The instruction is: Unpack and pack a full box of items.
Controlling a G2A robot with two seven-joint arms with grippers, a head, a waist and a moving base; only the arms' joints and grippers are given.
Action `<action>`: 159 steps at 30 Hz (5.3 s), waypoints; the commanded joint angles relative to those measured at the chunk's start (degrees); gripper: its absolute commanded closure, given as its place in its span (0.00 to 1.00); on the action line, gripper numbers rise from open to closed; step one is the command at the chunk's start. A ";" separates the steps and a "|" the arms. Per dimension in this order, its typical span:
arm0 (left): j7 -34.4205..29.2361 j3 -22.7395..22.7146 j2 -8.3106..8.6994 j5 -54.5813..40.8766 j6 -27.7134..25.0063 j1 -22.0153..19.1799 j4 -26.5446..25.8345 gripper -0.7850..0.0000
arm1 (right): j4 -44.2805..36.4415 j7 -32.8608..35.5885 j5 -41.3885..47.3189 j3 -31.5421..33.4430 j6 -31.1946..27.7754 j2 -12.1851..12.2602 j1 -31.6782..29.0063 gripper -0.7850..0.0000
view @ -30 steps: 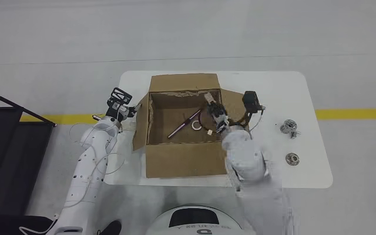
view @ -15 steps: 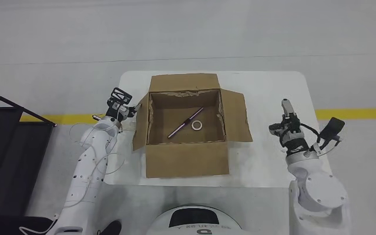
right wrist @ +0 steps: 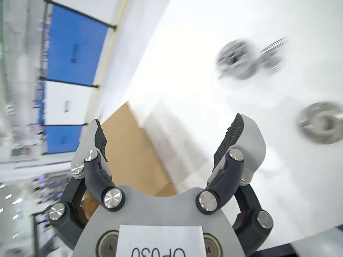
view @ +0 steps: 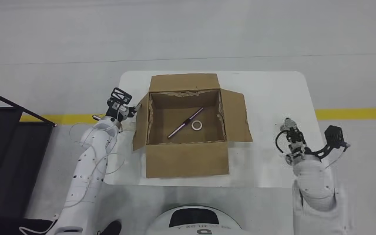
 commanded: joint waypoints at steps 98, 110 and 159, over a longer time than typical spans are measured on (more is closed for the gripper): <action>0.00 0.00 0.00 0.00 0.00 0.00 0.00 0.00 | -4.97 12.40 18.22 2.81 -6.27 1.02 -4.61 1.00; 0.00 0.00 0.00 0.00 0.00 0.00 0.00 0.00 | -12.50 18.37 30.00 -1.02 -13.98 1.21 -8.27 1.00; 0.00 0.00 0.00 0.00 0.00 0.00 0.00 0.00 | 26.58 20.89 -15.23 -62.31 22.23 -1.59 42.72 1.00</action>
